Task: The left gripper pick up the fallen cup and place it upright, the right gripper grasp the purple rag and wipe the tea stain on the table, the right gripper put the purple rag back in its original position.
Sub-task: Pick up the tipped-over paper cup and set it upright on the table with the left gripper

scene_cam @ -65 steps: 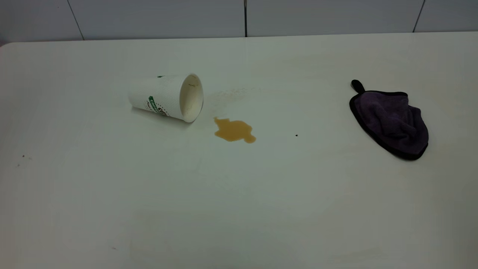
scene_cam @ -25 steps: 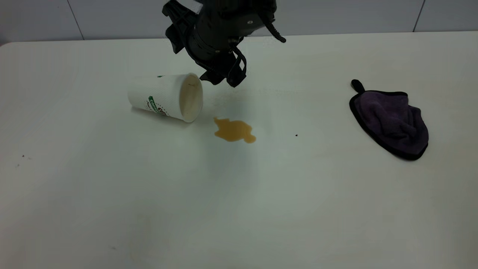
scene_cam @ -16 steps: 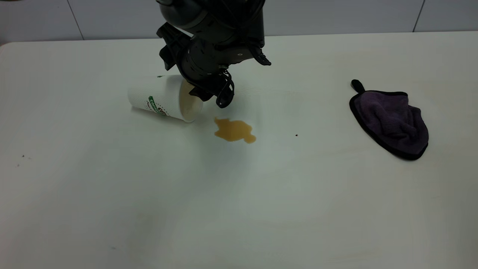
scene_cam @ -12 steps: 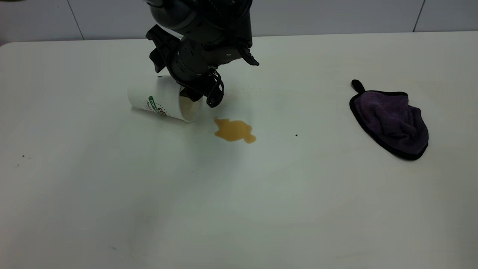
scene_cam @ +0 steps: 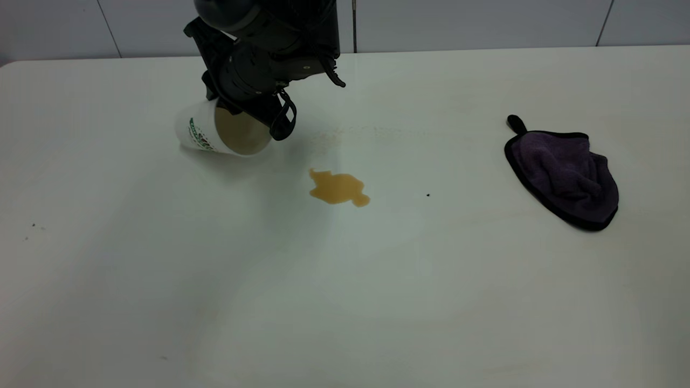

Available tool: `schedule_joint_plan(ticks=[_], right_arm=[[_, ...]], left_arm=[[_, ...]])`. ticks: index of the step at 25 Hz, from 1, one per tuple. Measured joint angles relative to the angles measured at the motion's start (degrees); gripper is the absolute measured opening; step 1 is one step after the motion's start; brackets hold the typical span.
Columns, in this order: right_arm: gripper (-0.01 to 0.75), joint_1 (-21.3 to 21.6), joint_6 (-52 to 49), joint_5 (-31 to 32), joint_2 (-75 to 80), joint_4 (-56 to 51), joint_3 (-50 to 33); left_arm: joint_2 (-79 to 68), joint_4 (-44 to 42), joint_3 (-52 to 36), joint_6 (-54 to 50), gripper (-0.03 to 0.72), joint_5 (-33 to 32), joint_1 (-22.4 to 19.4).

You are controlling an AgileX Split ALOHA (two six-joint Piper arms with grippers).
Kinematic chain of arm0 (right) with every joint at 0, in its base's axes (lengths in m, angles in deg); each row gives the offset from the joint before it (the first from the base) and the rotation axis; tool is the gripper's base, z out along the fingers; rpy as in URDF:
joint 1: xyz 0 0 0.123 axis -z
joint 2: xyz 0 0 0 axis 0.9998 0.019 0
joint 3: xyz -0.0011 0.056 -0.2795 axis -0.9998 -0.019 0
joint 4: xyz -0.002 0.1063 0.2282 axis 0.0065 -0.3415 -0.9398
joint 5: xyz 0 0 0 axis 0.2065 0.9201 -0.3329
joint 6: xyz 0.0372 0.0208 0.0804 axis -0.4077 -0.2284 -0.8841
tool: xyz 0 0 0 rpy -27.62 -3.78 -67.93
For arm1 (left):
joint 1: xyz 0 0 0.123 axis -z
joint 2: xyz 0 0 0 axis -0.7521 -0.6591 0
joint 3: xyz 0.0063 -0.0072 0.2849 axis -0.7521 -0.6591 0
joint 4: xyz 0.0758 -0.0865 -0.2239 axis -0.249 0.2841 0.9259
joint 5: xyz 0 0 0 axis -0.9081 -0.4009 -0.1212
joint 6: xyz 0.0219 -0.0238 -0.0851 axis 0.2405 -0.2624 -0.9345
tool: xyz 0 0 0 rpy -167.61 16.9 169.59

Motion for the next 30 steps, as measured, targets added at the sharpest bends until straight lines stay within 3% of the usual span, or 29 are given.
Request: schedule_joint_plan(ticks=[3, 7, 13, 17, 23, 30], right_arm=[[0.238, 0.0, 0.0, 0.0, 0.0, 0.0, 0.0], [0.238, 0.0, 0.0, 0.0, 0.0, 0.0, 0.0], [0.238, 0.0, 0.0, 0.0, 0.0, 0.0, 0.0], [0.238, 0.0, 0.0, 0.0, 0.0, 0.0, 0.0], [0.238, 0.0, 0.0, 0.0, 0.0, 0.0, 0.0], [0.238, 0.0, 0.0, 0.0, 0.0, 0.0, 0.0]], left_arm=[[1.97, 4.56, 2.46, 8.94, -0.02, -0.33, -0.23], [6.68, 18.27, 9.82, 22.8, -0.02, -1.29, -2.43], [8.78, 47.96, 18.09, 41.76, -0.02, -4.23, -10.15], [8.44, 61.62, 18.23, 48.52, -0.02, -4.36, -14.9], [5.29, 68.75, 18.35, 51.63, -0.02, -4.09, -18.89], [1.79, 69.32, 18.35, 51.81, 0.004, -0.95, -19.4]])
